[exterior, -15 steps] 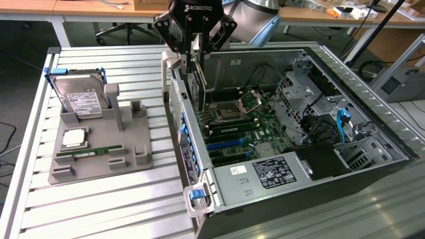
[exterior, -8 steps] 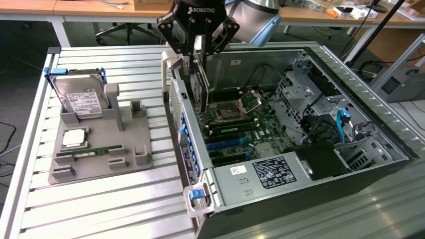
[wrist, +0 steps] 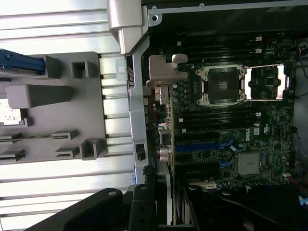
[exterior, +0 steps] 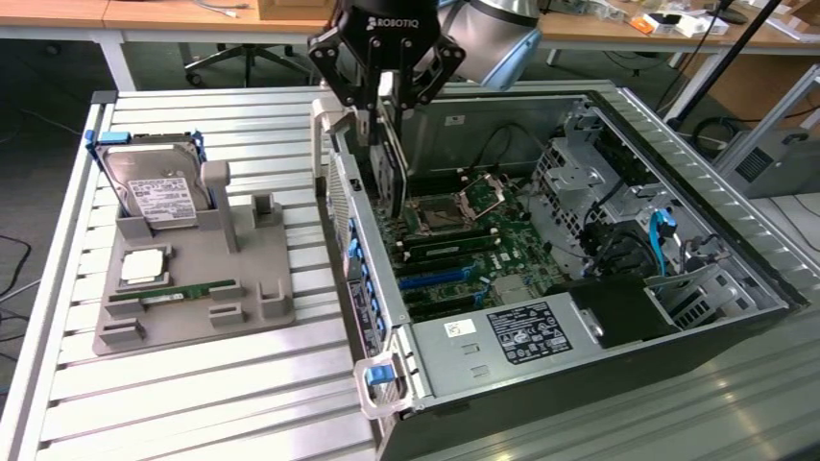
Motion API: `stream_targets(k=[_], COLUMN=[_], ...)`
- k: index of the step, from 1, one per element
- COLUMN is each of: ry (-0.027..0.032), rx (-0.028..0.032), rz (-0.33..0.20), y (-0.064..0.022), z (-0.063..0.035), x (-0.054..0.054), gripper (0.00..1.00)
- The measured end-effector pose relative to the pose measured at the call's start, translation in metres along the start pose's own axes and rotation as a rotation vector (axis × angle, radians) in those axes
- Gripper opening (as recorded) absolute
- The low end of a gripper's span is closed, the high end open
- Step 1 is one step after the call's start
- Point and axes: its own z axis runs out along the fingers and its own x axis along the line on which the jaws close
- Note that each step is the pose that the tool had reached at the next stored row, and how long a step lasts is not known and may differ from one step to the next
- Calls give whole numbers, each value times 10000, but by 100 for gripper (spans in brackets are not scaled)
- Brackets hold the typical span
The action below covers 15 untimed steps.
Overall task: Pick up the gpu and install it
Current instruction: 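Pick up the gpu and move the gpu toward the slot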
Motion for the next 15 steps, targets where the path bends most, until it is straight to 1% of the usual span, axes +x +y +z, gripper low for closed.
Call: stream_targets(k=[15], ry=[0], rx=[9], rz=[0], y=[5], z=[44], x=[-52], gripper=[27])
